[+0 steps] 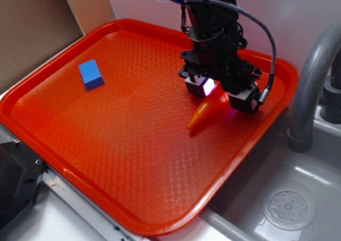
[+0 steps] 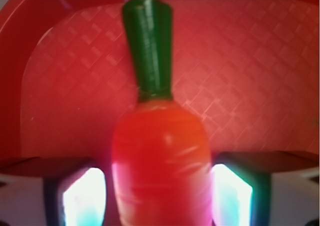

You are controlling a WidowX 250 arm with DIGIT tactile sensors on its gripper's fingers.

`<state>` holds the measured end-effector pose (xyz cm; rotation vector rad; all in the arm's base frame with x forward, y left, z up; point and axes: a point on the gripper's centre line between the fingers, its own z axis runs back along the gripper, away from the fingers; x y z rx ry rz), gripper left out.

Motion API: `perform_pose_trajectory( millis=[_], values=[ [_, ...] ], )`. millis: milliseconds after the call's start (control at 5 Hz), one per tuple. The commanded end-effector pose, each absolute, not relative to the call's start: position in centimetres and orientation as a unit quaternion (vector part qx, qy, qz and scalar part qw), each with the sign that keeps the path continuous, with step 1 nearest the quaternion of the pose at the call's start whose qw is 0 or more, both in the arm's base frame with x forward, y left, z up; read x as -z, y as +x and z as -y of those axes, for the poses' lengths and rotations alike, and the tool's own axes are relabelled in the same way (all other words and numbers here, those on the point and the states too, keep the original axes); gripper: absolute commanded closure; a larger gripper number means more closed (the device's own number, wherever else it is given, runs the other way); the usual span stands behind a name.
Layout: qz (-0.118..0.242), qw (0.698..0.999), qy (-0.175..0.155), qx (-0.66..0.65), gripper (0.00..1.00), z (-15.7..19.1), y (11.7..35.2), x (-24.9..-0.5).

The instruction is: Grab the carrot.

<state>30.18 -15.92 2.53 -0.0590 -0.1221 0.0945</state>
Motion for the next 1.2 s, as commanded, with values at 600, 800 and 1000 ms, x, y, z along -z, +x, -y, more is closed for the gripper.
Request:
perform_pose_trajectory(
  millis=[600,800,1000],
  values=[
    [0.047,0.998,-0.03,0.02,1.0,9.3,26.4,-16.2],
    [0.076,0.997,-0.007,-0.003,1.0,6.4,23.2,-20.8],
    [0.096,0.994,0.016,-0.057,1.0,4.0,20.8,-23.2]
  ],
)
